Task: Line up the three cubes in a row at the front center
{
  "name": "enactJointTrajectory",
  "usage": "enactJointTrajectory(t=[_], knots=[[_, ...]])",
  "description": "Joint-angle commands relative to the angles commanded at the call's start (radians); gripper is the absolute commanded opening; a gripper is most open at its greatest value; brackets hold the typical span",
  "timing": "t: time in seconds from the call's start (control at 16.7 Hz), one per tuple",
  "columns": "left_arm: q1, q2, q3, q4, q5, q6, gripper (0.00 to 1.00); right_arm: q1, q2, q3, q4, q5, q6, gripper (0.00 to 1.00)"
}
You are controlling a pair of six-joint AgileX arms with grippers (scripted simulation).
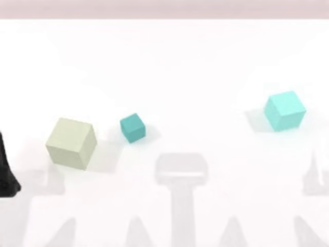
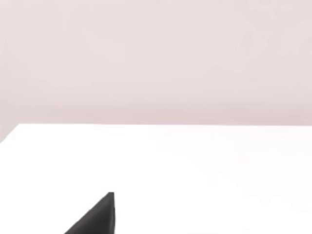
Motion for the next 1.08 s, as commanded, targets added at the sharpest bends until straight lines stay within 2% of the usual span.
enactJointTrajectory(t=[0.24, 0.48, 0.84, 1.08], knots=[[-0.013, 0.029, 0.029, -0.024, 0.012, 0.013, 1.0, 0.0, 0.0, 0.0, 0.0, 0.0, 0.0, 1.0], [-0.08, 0.207, 0.213, -0.163, 0.065, 0.085, 1.0, 0.0, 0.0, 0.0, 0.0, 0.0, 0.0, 1.0], [-0.229, 0.774, 0.756, -0.521, 0.148, 0.257, 1.0, 0.0, 0.0, 0.0, 0.0, 0.0, 0.0, 1.0], [-0.329, 1.253, 1.154, -0.79, 0.174, 0.372, 1.0, 0.0, 0.0, 0.0, 0.0, 0.0, 0.0, 1.0]])
